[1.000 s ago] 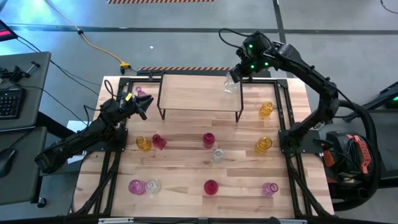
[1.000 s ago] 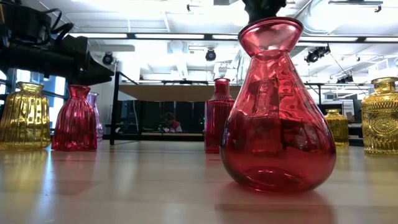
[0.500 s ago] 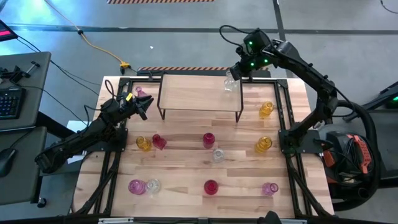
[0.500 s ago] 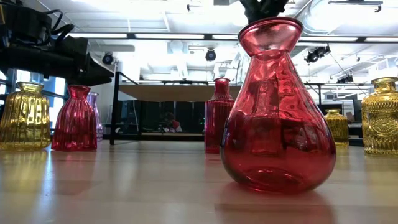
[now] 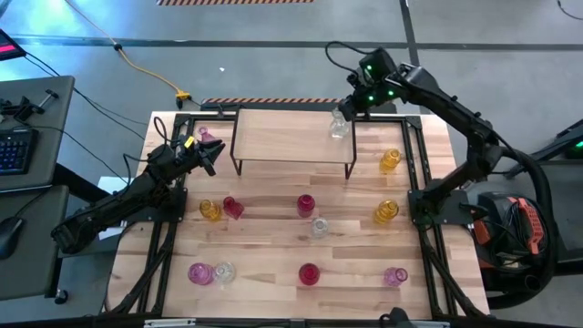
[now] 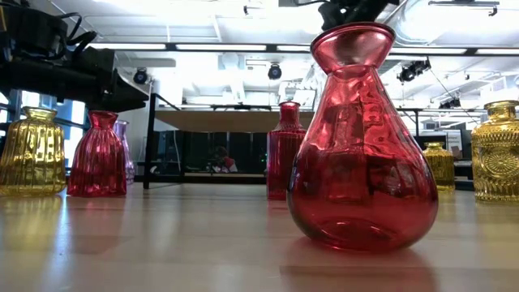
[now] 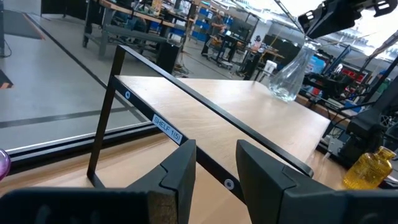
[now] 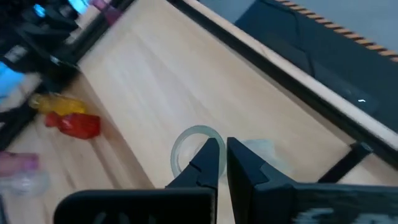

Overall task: Sort vases onto shelf
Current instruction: Put the top transparent vase on the shelf

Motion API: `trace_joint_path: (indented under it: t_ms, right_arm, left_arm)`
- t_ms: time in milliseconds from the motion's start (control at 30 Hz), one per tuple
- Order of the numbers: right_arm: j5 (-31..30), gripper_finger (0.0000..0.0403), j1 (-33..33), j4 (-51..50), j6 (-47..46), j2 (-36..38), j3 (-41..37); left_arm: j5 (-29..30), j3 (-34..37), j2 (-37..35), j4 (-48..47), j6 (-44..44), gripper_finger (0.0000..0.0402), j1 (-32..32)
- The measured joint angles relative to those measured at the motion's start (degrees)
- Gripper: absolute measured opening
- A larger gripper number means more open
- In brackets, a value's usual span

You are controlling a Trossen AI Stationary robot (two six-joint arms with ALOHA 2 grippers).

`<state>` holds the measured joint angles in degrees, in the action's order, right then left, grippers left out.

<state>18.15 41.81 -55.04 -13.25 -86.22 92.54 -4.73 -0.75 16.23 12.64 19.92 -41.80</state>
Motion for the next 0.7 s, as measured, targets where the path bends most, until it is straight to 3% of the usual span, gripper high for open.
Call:
trace_joint_path:
  t_ms: [133,700]
  right_arm:
    - [3.1,0.0,1.5,3.9,-1.5,1.8,-3.1]
    - [0.5,0.0,2.1,3.5,-0.2,2.0,-3.4]
  left_arm:
    - [0.0,0.0,0.0,0.0,0.0,0.0107,0.0]
    - [0.0,0.0,0.0,0.0,-0.1,0.0107,0.0]
